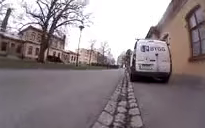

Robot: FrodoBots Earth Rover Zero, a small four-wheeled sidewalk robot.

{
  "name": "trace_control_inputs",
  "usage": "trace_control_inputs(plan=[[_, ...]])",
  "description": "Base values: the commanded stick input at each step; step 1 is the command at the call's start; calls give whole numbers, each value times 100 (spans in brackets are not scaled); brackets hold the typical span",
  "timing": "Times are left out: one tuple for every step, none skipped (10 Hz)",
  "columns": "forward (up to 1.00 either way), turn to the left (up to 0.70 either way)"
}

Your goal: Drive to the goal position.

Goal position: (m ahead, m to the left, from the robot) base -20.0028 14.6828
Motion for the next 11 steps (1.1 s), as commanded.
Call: trace_control_inputs(plan=[[70, 0], [70, 0], [70, 0], [70, 0], [70, 0], [70, 0], [70, 0], [70, 0], [70, 0], [70, 0], [70, 0]])
